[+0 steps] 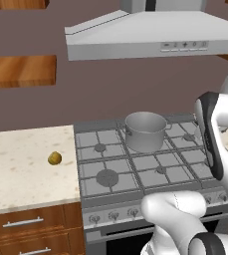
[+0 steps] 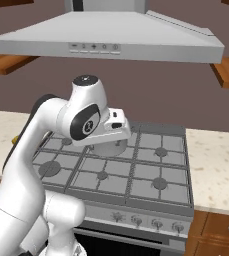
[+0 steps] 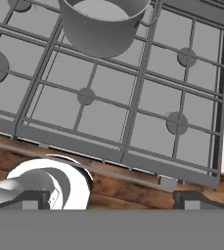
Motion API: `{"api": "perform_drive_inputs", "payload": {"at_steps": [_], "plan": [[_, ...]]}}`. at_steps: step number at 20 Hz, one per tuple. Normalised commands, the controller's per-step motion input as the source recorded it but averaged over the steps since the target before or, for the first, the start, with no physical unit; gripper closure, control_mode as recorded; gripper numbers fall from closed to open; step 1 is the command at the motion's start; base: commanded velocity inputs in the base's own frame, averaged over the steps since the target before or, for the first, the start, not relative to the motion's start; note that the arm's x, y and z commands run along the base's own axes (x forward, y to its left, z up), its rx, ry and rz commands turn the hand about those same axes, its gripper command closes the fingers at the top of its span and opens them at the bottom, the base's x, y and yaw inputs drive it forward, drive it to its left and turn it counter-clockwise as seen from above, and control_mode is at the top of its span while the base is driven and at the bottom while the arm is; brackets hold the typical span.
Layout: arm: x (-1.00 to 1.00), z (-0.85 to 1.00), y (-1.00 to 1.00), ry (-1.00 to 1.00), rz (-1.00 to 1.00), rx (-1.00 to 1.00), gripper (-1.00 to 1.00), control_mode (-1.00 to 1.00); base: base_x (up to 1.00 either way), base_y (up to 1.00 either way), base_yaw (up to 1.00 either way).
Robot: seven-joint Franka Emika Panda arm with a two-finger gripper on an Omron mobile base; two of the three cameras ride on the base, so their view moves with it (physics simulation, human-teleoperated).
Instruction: Turn on the burner for the pot on the stove. Wait thirty seconds for the pot to heat up. Then add the squash to the pot.
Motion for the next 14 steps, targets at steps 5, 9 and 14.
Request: {"api": "perform_drive_inputs", "payload": {"at_steps": [5,9,14], "plan": [[0.00,0.00,0.00,0.00,0.00,0.00,-1.00,-1.00,0.00,0.00,0.00],[0.00,0.00,0.00,0.00,0.00,0.00,-1.00,-1.00,0.00,0.00,0.00],[0.00,0.00,0.00,0.00,0.00,0.00,-1.00,-1.00,0.00,0.00,0.00]]}}
